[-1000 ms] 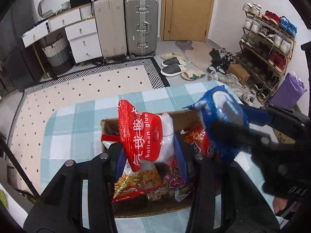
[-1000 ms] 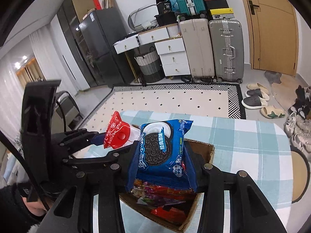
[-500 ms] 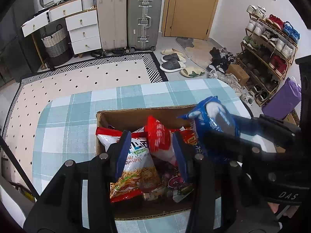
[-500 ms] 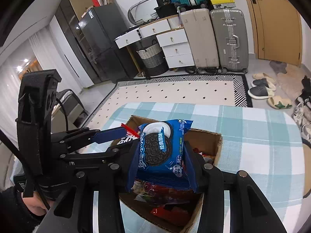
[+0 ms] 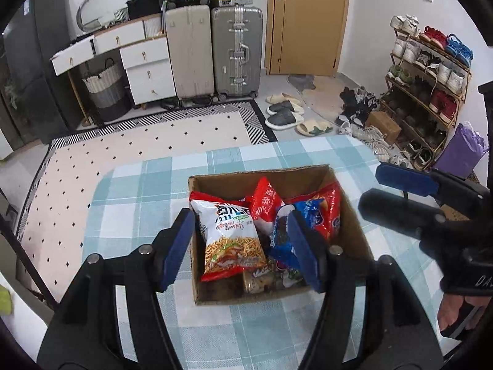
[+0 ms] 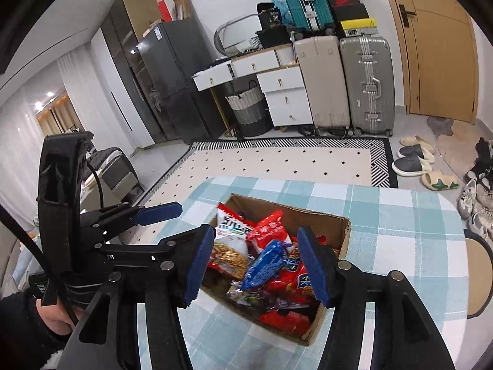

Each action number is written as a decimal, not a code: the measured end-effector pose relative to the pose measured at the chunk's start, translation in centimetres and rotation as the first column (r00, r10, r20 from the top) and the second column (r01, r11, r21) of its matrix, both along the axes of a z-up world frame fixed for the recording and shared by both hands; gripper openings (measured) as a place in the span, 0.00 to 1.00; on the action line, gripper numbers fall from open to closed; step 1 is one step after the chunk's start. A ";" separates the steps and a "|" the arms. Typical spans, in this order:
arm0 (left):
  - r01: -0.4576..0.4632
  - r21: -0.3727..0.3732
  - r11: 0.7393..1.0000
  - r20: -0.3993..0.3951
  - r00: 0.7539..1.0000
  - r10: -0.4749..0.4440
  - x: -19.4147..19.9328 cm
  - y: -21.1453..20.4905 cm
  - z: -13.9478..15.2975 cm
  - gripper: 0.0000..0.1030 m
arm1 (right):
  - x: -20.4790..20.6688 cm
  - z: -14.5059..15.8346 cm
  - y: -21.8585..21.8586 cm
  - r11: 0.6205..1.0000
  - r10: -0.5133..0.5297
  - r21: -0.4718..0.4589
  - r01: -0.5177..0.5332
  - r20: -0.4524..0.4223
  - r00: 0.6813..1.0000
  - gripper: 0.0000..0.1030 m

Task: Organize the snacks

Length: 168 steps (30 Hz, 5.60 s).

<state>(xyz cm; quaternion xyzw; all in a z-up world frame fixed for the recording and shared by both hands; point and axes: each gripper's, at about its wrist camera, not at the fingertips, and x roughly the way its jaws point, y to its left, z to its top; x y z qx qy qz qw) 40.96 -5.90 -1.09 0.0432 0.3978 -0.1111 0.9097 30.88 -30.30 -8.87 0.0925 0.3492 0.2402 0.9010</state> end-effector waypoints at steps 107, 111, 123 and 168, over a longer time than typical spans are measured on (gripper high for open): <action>-0.215 -0.035 0.976 0.358 0.909 0.213 -23.5 9.1 -11.7 1.00 | -27.4 -11.8 -6.7 0.967 -0.246 0.015 0.256 0.330 0.911 1.00; -0.216 -0.035 0.976 0.358 0.909 0.214 -23.4 9.0 -11.7 1.00 | -27.4 -11.8 -6.8 0.967 -0.247 0.015 0.256 0.331 0.911 1.00; -0.196 -0.029 0.980 0.369 0.909 0.192 -23.5 8.7 -11.7 1.00 | -27.4 -11.7 -6.8 0.966 -0.247 0.015 0.257 0.331 0.911 1.00; -0.203 -0.019 0.979 0.381 0.904 0.195 -24.1 8.3 -11.7 1.00 | -27.2 -11.9 -6.9 0.966 -0.248 0.013 0.258 0.333 0.910 1.00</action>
